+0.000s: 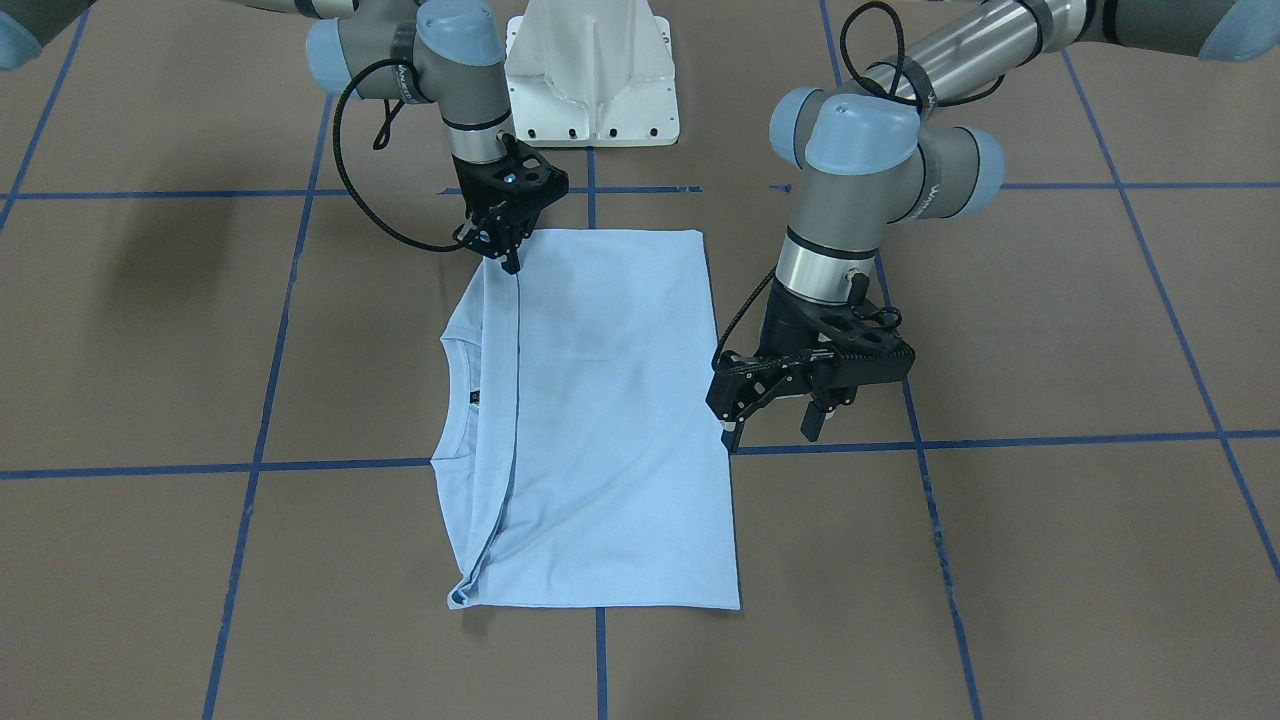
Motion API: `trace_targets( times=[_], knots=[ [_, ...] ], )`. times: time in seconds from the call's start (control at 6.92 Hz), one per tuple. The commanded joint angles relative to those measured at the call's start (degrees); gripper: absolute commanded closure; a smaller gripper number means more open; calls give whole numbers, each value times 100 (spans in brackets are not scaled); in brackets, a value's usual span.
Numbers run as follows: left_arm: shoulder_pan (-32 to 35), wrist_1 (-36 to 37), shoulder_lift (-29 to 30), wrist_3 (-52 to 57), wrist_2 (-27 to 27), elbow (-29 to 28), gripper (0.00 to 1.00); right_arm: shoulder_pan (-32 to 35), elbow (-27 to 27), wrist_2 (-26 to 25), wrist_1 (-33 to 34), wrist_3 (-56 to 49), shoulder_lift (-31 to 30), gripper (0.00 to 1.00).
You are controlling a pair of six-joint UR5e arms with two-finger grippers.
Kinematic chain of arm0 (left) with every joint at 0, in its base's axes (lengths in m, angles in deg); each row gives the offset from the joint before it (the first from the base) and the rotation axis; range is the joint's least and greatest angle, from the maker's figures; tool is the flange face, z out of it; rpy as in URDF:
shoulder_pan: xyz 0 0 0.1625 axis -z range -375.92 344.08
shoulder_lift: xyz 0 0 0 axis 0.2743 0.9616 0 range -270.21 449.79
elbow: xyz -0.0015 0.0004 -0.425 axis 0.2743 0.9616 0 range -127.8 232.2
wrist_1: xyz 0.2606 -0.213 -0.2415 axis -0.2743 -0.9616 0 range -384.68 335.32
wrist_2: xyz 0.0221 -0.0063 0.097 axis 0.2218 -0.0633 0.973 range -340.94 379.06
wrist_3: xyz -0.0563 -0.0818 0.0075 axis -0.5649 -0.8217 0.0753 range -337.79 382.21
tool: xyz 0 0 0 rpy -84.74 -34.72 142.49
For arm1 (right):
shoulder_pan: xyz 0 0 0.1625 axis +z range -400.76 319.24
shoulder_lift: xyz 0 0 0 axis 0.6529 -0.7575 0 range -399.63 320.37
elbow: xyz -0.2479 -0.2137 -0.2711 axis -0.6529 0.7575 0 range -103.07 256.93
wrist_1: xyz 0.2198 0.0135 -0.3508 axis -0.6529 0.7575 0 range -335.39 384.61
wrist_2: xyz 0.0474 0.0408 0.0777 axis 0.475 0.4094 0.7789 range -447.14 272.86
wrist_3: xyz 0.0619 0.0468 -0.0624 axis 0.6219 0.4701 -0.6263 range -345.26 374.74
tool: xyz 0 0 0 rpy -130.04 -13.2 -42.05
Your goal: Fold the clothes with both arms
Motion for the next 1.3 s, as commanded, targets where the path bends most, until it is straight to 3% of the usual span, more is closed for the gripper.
trace_targets(
  times=[0.0, 0.14, 0.58, 0.72, 0.87, 1.01, 1.16],
  knots=[
    [0, 0, 32, -70, 0, 3, 0, 225, -92, 272, -3, 64, -148, 100],
    [0, 0, 32, -105, 0, -15, 1, 384, -293, 552, -3, 282, -427, 100],
    [-123, -9, -12, -106, 26, -50, 1, 394, -908, 1054, -12, 2247, -1420, 100],
    [-123, -9, -3, -106, 26, -50, 1, 411, -1163, 1161, -12, 2680, -1537, 93],
    [-123, -9, 6, -106, 26, -50, 1, 568, -1148, 1205, -12, 2693, -1468, 21],
    [-123, -9, -12, -97, 18, -50, 1, 796, -1148, 1388, -12, 2658, -1319, 0],
    [-123, -9, -20, -88, 9, -50, 1, 955, -1139, 1564, -29, 2658, -1231, 0]
  ],
)
